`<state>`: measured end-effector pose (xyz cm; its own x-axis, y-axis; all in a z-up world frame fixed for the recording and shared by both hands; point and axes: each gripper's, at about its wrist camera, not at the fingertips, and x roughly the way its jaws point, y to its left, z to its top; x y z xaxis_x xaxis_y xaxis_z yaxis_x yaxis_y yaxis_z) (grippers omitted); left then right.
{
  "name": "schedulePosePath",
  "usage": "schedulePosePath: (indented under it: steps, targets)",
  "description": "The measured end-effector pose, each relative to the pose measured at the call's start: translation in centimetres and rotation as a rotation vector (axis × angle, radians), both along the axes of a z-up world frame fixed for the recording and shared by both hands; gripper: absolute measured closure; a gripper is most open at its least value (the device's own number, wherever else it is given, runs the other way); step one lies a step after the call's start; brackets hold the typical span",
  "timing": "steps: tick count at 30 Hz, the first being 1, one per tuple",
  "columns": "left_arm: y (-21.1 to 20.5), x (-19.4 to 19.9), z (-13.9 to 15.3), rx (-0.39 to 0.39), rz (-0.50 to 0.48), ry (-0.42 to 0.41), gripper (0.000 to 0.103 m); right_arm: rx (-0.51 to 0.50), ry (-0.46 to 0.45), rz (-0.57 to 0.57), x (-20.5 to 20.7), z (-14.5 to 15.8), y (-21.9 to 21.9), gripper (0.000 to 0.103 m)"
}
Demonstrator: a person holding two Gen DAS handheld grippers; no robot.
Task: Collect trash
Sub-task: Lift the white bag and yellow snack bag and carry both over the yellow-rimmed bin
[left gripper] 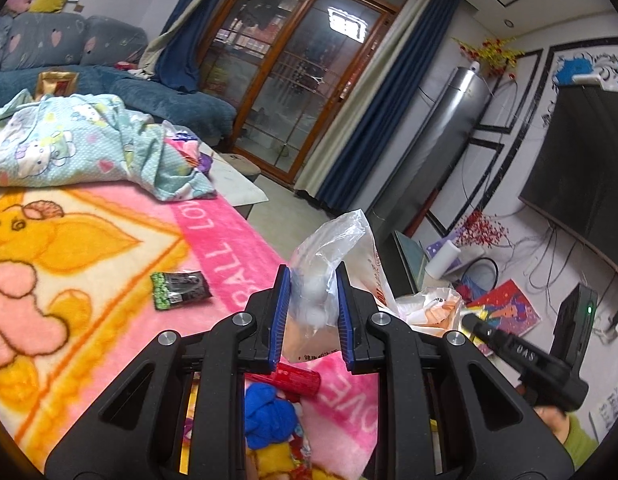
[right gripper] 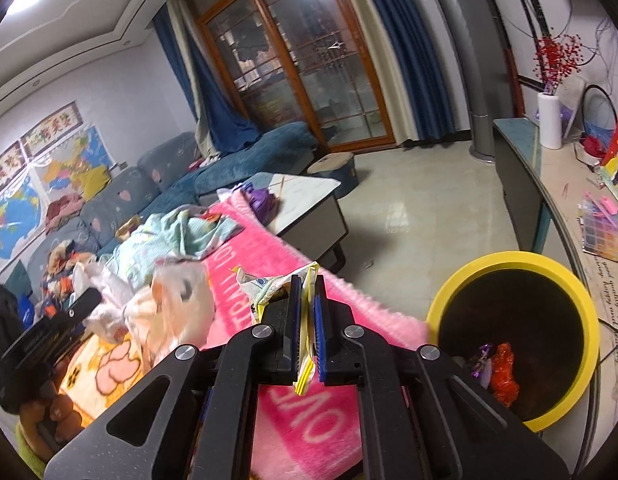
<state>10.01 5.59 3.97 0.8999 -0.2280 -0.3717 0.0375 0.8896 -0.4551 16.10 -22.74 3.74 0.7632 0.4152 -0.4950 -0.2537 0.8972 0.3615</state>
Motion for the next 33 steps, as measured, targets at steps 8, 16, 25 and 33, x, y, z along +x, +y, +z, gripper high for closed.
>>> schedulePosePath:
  steps: [8, 16, 25, 33]
  targets:
    - [-2.8, 0.4, 0.1, 0.048, -0.056, -0.002, 0.087, -0.028, 0.003, -0.075, 0.2, 0.3, -2.2, 0.097]
    - [-5.7, 1.1, -0.3, 0.083, -0.114, 0.009, 0.087, -0.023, 0.017, -0.125, 0.5, 0.2, -4.8, 0.097]
    - [-9.2, 1.5, -1.1, 0.125, -0.181, 0.024, 0.087, -0.007, 0.043, -0.188, 0.6, -0.5, -7.8, 0.097]
    - [-12.1, 1.9, -1.4, 0.161, -0.228, 0.027, 0.087, 0.017, 0.07, -0.229, 0.9, -1.4, -10.5, 0.097]
